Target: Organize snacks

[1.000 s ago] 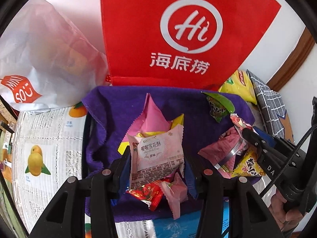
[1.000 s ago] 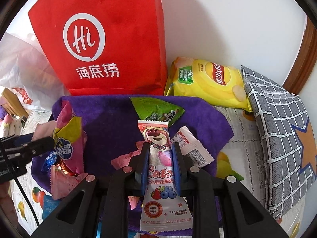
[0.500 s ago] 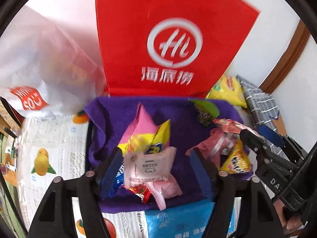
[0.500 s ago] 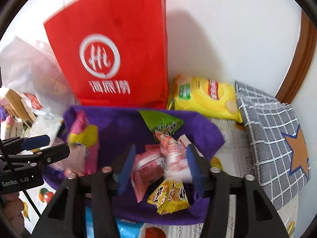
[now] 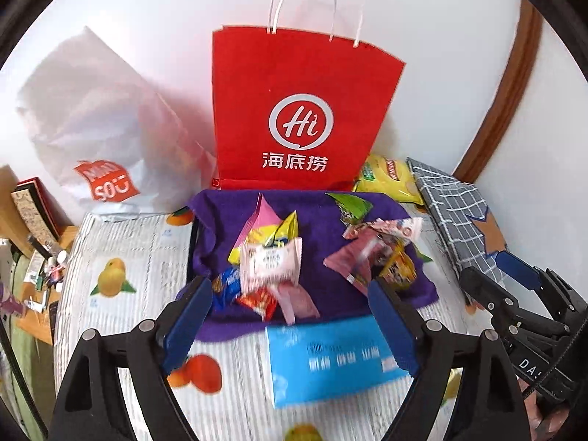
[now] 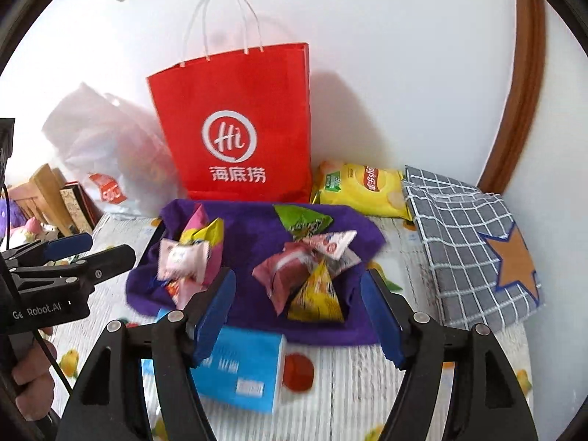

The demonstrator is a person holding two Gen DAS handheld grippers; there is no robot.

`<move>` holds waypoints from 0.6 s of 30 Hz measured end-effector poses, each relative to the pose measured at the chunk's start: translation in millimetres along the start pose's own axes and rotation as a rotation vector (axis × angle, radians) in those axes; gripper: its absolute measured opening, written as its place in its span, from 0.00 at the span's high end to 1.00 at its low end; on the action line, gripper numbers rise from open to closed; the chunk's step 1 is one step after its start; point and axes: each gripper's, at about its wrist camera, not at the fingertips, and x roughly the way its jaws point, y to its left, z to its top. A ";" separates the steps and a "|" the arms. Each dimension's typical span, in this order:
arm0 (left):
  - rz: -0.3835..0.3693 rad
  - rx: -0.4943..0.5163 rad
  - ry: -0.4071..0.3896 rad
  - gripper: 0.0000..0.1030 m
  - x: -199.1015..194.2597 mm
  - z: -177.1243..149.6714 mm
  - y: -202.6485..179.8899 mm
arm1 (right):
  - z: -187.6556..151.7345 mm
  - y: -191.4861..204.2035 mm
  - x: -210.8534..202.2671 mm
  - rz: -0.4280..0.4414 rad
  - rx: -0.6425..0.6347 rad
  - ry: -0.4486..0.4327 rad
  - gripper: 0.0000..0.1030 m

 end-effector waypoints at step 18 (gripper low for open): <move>0.026 0.030 -0.150 0.11 -109.4 -94.3 -22.9 | -92.7 -4.0 -108.6 -0.014 0.022 -0.052 0.13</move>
